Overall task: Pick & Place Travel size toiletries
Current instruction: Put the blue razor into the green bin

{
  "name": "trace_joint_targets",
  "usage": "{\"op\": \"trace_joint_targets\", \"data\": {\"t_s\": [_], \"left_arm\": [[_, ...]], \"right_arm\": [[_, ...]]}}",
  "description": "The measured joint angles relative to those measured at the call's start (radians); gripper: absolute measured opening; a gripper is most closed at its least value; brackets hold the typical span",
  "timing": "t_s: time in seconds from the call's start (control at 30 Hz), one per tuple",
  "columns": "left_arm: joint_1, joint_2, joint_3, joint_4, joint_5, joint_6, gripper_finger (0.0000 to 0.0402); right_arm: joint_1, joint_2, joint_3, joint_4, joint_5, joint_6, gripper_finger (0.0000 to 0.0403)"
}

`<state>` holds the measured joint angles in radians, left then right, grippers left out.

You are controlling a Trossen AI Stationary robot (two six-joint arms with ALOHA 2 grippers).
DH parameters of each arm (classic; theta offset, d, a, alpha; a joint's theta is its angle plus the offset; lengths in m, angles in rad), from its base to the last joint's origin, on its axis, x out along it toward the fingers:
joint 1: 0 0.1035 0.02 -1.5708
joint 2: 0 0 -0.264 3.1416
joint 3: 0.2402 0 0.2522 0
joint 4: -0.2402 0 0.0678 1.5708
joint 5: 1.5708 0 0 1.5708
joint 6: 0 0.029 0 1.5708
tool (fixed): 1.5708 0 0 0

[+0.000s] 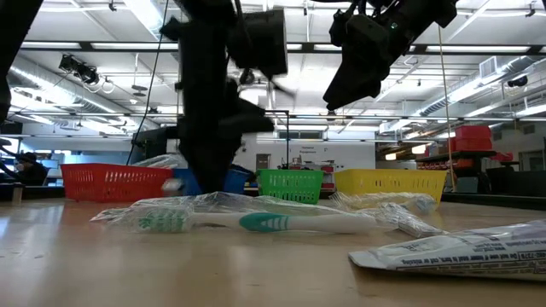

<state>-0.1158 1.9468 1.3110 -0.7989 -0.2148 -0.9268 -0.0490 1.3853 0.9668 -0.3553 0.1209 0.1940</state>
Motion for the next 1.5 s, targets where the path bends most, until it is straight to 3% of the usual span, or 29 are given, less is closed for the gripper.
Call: {"op": "trace_joint_targets", "data": {"t_s": [0.17,0.33,0.43,0.63,0.87,1.03,1.2,1.5], "left_arm": [[0.016,-0.056,0.055,-0.075,-0.081,0.015,0.0037],[0.054,-0.121,0.120,-0.037,-0.251,0.017,0.0038],[0.088,-0.122,0.149,0.012,-0.300,0.032,0.0049],[0.162,-0.112,0.155,0.165,-0.260,0.106,0.0043],[0.219,-0.112,0.155,0.198,-0.352,0.039,0.0048],[0.228,-0.101,0.129,0.277,-0.363,0.026,0.0044],[0.245,-0.050,0.106,0.354,-0.285,0.026,0.0046],[0.269,0.026,0.106,0.402,-0.251,0.023,0.0052]], "right_arm": [[0.000,0.000,0.000,-0.001,0.000,0.000,0.0179],[0.000,0.000,0.000,-0.042,-0.001,0.000,0.0174],[0.000,0.000,0.000,-0.097,-0.002,0.000,0.0172],[0.000,0.000,0.000,-0.214,-0.020,0.000,0.0169],[0.000,0.000,0.000,-0.217,-0.020,0.000,0.0174],[0.000,0.000,0.000,-0.217,-0.020,0.000,0.0176],[0.000,0.000,0.000,-0.213,-0.020,0.000,0.0173],[0.000,0.000,0.000,-0.205,-0.025,0.000,0.0161]]}}
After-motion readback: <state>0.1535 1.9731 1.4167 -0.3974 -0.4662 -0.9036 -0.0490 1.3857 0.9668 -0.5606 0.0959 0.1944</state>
